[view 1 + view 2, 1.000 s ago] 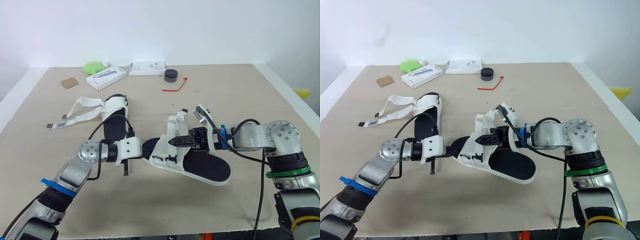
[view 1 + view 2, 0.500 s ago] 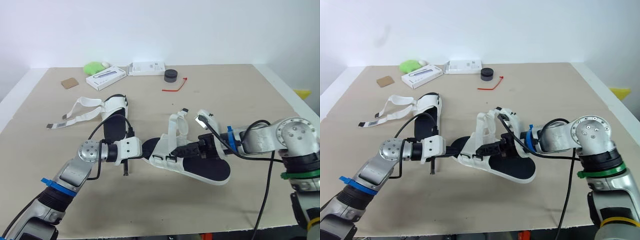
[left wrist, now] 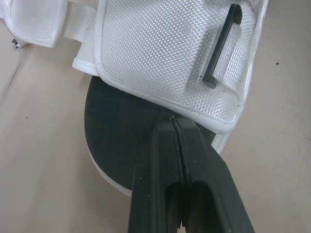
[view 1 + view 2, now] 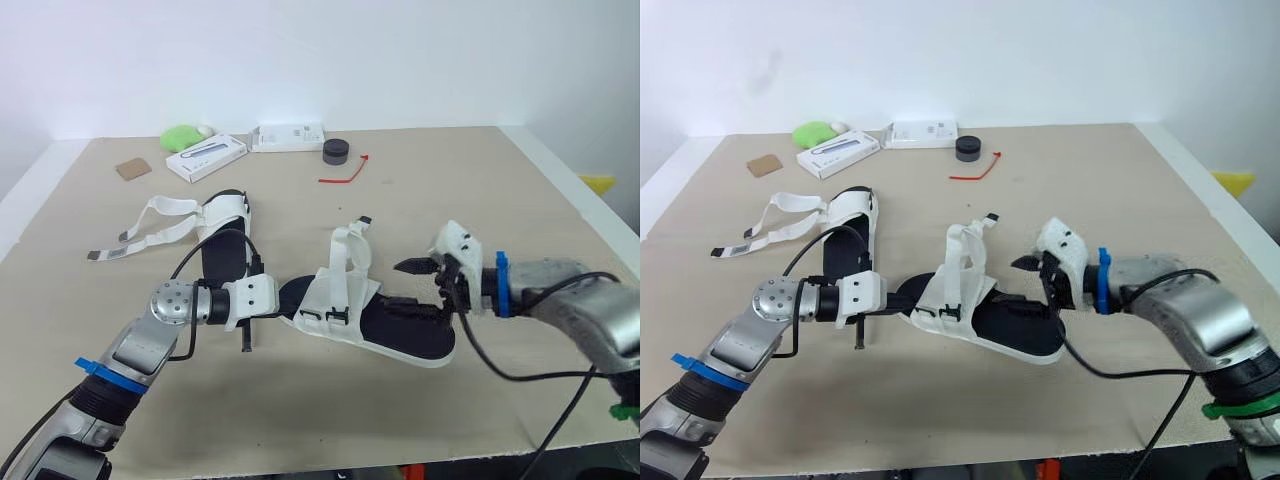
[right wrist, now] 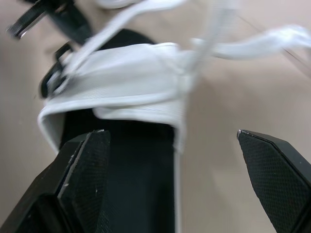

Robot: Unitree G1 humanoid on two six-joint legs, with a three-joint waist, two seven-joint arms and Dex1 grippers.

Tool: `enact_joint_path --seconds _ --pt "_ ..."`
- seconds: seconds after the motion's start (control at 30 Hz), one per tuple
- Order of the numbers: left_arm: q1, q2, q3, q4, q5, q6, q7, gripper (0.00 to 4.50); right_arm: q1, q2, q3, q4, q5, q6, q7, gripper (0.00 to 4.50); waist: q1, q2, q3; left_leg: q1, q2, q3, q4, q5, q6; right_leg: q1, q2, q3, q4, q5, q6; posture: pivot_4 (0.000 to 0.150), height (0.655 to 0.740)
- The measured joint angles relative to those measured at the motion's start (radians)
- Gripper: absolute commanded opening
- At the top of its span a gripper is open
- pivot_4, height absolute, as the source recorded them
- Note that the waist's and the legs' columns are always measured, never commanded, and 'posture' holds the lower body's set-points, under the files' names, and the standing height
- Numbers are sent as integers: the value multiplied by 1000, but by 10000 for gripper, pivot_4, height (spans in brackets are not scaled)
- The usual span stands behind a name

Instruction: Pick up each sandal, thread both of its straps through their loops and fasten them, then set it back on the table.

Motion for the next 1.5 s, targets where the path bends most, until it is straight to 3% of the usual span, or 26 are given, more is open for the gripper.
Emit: enact_joint_path --seconds 0.23,0.6,1.03,1.23,1.27,1.33,1.5 --pt "1 0 0 -8 0 8 -1 0 24 105 3 50 -148 -102 45 44780 0 -1 0 0 -1 2 0 0 0 0 -1 2 0 0 0 1500 7400" --pt "11 6 10 -51 -7 54 -4 0 -64 232 3 255 -255 -158 145 493 -1 -2 1 2 -1 3 0 0 0 0 0 3 0 1 0 1500 7400" --pt "27 21 25 -91 -50 101 -48 0 -311 390 37 608 -424 -362 320 493 1 -2 2 0 -3 2 0 -2 1 -6 -5 2 0 4 -6 1500 7400" --pt "21 6 22 -82 -43 105 -40 0 -347 411 37 678 -459 -402 352 493 3 -2 1 0 -5 2 0 -2 1 -5 -7 2 0 5 -5 1500 7400" --pt "21 1 22 -81 -41 110 -39 0 -347 411 35 678 -459 -395 358 7167 3 -2 1 0 -5 2 0 -2 1 -5 -8 2 0 5 -5 1500 7400" --pt "20 -9 22 -75 -39 112 -33 0 -347 395 24 675 -457 -380 378 12917 4 -2 1 1 -6 2 0 -2 1 -4 -8 2 0 5 -4 1500 7400" --pt "7 -23 11 -53 -39 110 -21 0 -345 298 3 607 -406 -264 502 36377 11 -2 1 2 -8 2 1 -1 1 -2 -10 1 0 6 -3 1500 7400"
